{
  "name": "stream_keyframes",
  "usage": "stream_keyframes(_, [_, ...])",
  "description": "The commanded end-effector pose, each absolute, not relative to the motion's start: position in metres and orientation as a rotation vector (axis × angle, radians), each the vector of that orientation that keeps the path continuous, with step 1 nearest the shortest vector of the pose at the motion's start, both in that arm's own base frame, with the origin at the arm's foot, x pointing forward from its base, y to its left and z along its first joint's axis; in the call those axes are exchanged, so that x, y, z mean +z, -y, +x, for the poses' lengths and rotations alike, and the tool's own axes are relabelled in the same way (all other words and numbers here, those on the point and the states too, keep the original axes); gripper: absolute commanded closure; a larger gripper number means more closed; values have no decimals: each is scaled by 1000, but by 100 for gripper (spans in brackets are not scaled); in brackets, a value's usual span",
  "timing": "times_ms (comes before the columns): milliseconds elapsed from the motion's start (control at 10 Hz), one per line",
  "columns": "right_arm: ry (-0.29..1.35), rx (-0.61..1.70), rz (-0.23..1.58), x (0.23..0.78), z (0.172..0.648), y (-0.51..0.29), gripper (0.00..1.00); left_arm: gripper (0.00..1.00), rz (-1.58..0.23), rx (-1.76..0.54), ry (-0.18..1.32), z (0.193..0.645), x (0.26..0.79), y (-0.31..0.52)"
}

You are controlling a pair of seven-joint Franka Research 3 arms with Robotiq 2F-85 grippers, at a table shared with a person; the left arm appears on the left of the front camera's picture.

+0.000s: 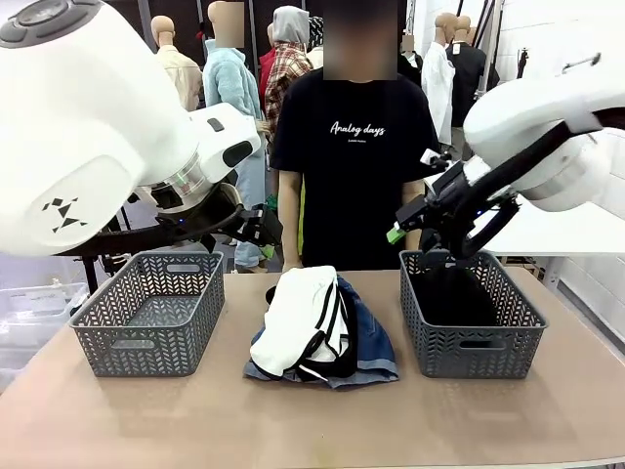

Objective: Sort the tops and bottoms.
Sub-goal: Lift clothes from the center of the table with your right hand.

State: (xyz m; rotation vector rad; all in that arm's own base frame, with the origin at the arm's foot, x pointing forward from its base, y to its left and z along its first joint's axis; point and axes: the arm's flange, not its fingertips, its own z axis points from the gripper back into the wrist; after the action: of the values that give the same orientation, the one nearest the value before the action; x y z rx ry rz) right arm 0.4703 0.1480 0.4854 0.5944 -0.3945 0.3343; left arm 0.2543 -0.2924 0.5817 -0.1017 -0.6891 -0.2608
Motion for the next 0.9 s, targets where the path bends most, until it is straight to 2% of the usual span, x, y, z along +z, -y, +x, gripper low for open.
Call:
stream_keyframes(0, [435, 319, 578, 499, 464, -141, 0, 4, -107, -262, 693, 254, 580, 290])
stream_keyframes(300, [406, 328, 575, 489, 470, -147, 0, 4, -107, -262, 693, 254, 580, 290])
stream_keyframes(500, [347, 426, 655, 455, 493, -188, 0, 4, -107, -262, 693, 254, 580, 290])
stream_keyframes(800, [275, 552, 628, 440, 529, -243, 0, 4, -107, -262, 693, 254, 580, 290])
